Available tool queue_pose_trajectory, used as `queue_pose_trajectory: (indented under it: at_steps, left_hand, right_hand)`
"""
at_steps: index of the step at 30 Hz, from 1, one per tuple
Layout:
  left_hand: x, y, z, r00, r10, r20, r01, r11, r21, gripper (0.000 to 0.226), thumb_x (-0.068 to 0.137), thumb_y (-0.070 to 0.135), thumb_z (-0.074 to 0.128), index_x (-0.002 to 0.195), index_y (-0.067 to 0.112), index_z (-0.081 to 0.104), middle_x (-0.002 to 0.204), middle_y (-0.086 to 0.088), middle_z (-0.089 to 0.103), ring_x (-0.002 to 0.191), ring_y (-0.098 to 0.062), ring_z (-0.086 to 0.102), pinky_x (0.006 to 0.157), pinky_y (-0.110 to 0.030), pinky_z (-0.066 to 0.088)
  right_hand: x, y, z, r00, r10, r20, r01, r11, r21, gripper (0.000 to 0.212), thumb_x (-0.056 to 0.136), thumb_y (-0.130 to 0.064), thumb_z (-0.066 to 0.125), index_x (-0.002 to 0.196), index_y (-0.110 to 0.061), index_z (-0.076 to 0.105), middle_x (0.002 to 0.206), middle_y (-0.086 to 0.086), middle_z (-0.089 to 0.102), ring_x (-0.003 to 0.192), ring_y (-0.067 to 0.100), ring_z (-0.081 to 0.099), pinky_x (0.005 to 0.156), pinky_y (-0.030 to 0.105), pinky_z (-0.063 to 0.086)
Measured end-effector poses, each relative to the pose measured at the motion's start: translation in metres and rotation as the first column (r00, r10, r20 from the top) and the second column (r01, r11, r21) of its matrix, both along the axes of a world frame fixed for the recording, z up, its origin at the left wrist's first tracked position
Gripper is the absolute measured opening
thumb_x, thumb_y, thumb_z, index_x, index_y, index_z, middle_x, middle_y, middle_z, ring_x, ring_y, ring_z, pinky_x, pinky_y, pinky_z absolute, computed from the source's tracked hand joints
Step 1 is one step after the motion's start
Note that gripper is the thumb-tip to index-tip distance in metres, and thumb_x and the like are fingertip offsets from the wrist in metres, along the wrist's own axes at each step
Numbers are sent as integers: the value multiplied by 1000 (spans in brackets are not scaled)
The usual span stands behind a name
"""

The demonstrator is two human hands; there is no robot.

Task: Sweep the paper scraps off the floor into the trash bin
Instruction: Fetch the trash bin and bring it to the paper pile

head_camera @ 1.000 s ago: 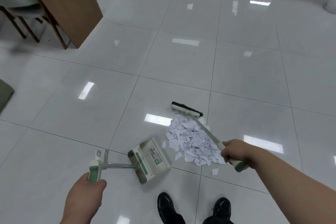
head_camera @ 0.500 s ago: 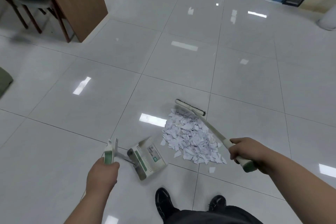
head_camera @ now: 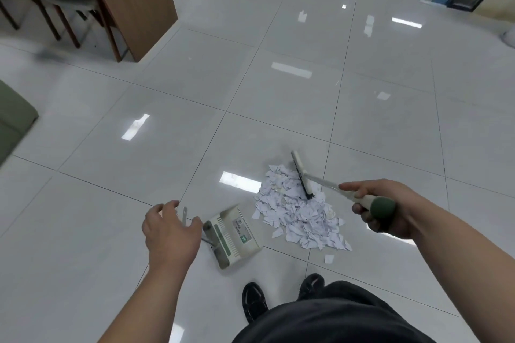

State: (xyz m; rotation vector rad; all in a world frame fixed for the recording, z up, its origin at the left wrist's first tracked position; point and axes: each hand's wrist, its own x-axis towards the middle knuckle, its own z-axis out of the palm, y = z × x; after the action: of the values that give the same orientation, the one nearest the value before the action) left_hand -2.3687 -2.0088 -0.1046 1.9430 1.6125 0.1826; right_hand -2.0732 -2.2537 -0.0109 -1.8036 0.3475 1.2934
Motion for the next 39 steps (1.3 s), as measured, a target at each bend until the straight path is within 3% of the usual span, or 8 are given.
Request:
queue_pose_trajectory:
  at_steps: [8,15,18,22,24,27,31,39]
  left_hand:
    - [83,-3,40,979,-183,89,175,981,83,42,90,21,67,131,19,57,151,-5,33,144,-24,21,108,-50,41]
    - [174,-1,76,967,-219,131,220,975,4,36,91,16,60,126,26,55,128,12,35,134,-15,31,88,-33,42]
    - [223,4,99,960,-224,165,227,974,3,32,92,18,59,122,29,55,128,13,35,131,-12,33,82,-32,45]
    - [284,15,133,945,-250,213,247,968,43,29,92,21,59,118,33,54,127,15,36,125,-16,44,72,-29,42]
    - [308,22,146,932,-270,241,264,963,58,28,92,22,59,114,37,52,127,16,37,118,-20,52,67,-28,45]
    - [338,38,160,923,-287,257,274,958,89,27,92,22,59,112,38,52,126,17,37,114,-22,55,63,-25,45]
    - [376,69,171,918,-310,249,288,950,121,27,92,24,59,113,39,50,128,16,39,108,-27,58,66,-26,44]
    - [477,166,169,884,-401,239,390,916,95,27,95,28,57,122,32,55,131,16,40,100,-3,53,77,-26,44]
  right_hand:
    - [51,24,54,989,31,143,-64,970,236,15,86,-20,51,94,-14,63,85,28,71,60,34,65,56,30,48]
    - [146,49,91,929,-69,364,-148,833,534,73,98,-71,13,111,-12,53,102,39,69,109,42,69,98,57,50]
    - [175,67,108,876,5,482,-287,809,514,96,64,-96,49,121,-19,50,104,22,75,109,24,72,98,45,49]
    - [216,96,127,557,107,824,-324,941,97,24,90,-46,66,99,-26,58,73,-1,75,75,13,74,83,41,57]
    - [233,111,139,351,233,907,-269,953,-141,28,92,-46,59,82,-20,56,66,1,67,70,21,65,64,34,48]
    - [254,130,148,158,175,972,-226,964,-137,34,90,-37,56,68,-14,44,73,8,55,72,29,53,57,35,41]
    - [282,164,153,377,4,926,-344,929,136,17,90,-28,52,80,-18,43,79,7,57,75,30,63,66,45,51]
    - [354,273,132,430,143,891,-350,936,18,14,91,-32,48,84,-20,45,72,3,56,73,36,67,63,45,53]
